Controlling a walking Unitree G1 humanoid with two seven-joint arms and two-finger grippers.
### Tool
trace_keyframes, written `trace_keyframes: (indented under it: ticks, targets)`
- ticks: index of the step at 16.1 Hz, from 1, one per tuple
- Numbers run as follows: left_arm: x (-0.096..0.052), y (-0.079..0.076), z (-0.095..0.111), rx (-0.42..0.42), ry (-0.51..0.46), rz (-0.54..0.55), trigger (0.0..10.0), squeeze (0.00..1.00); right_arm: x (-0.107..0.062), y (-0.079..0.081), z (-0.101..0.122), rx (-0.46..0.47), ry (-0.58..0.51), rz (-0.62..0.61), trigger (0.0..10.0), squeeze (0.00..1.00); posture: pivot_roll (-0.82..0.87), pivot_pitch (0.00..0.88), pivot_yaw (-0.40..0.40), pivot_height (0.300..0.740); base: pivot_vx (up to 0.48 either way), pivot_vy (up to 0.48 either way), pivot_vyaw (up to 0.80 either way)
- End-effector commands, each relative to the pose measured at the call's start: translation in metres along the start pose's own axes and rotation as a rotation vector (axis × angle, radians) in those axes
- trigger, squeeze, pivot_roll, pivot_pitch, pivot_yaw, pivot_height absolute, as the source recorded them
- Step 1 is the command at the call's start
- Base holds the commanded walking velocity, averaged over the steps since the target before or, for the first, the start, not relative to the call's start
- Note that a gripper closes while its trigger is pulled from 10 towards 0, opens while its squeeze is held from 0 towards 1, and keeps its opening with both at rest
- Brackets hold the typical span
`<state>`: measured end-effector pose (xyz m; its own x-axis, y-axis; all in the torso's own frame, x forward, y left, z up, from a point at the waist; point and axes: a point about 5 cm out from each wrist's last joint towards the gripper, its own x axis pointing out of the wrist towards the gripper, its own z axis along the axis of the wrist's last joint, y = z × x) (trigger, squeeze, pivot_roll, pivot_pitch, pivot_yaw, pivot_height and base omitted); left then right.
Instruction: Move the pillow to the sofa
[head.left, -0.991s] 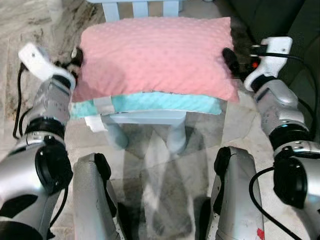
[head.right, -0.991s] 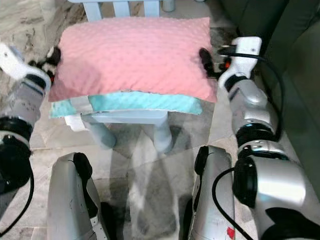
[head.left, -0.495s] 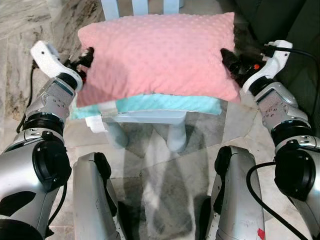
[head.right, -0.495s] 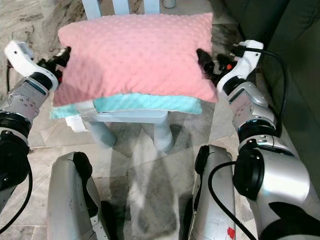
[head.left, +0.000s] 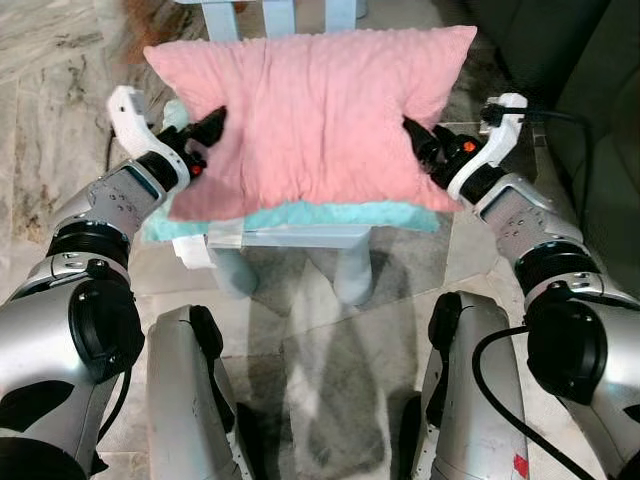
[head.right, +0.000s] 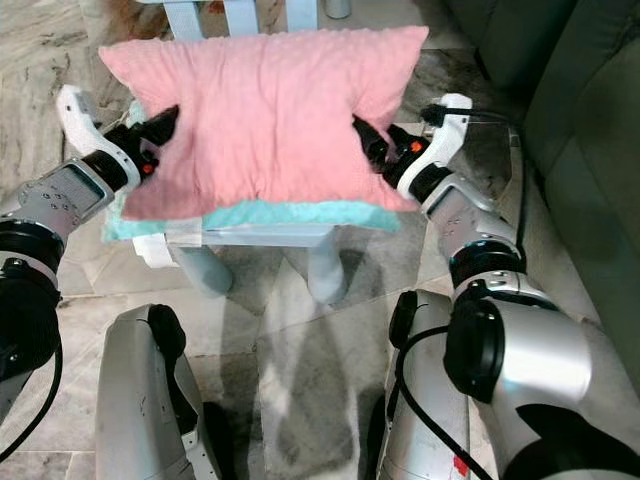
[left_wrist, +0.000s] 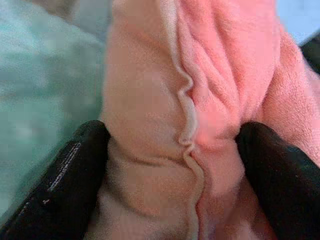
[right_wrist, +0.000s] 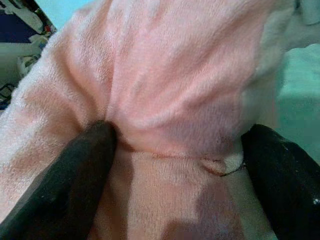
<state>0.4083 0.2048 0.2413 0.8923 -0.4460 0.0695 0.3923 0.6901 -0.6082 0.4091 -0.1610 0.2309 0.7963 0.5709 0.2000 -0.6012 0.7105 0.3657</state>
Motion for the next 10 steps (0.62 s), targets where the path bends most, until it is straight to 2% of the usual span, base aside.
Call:
trace_keyframes:
  ticks: [1, 2, 3, 4, 5, 10]
  targets:
    - [0.003, -0.008, -0.003, -0.074, 0.032, -0.071, 10.0, 0.00, 0.007, 0.011, -0.017, 0.017, 0.068, 0.064, 10.0, 0.00, -0.01, 0.312, 0.077, 0.366, 0.000, 0.000, 0.00]
    - [0.003, -0.010, -0.001, -0.128, 0.016, -0.098, 10.0, 0.00, 0.007, 0.011, -0.018, 0.015, 0.073, 0.069, 10.0, 0.00, -0.01, 0.313, 0.077, 0.366, 0.000, 0.000, 0.00]
    - [0.002, -0.011, -0.002, -0.127, 0.033, -0.120, 10.0, 0.00, 0.007, 0.011, -0.019, 0.012, 0.076, 0.071, 10.0, 0.00, -0.01, 0.313, 0.076, 0.366, 0.000, 0.000, 0.00]
    - [0.000, -0.009, -0.003, -0.147, 0.041, -0.119, 0.0, 0.00, 0.006, 0.012, -0.019, 0.014, 0.073, 0.092, 5.3, 0.00, -0.01, 0.314, 0.076, 0.366, 0.000, 0.000, 0.00]
    - [-0.001, -0.009, -0.004, -0.151, 0.050, -0.129, 0.0, 0.00, 0.006, 0.013, -0.019, 0.019, 0.069, 0.103, 0.0, 0.00, -0.02, 0.315, 0.077, 0.366, 0.000, 0.000, 0.00]
    - [-0.003, -0.007, -0.011, -0.126, 0.096, -0.142, 0.0, 0.00, 0.006, 0.014, -0.021, 0.018, 0.074, 0.122, 0.0, 0.00, -0.02, 0.317, 0.076, 0.366, 0.000, 0.000, 0.00]
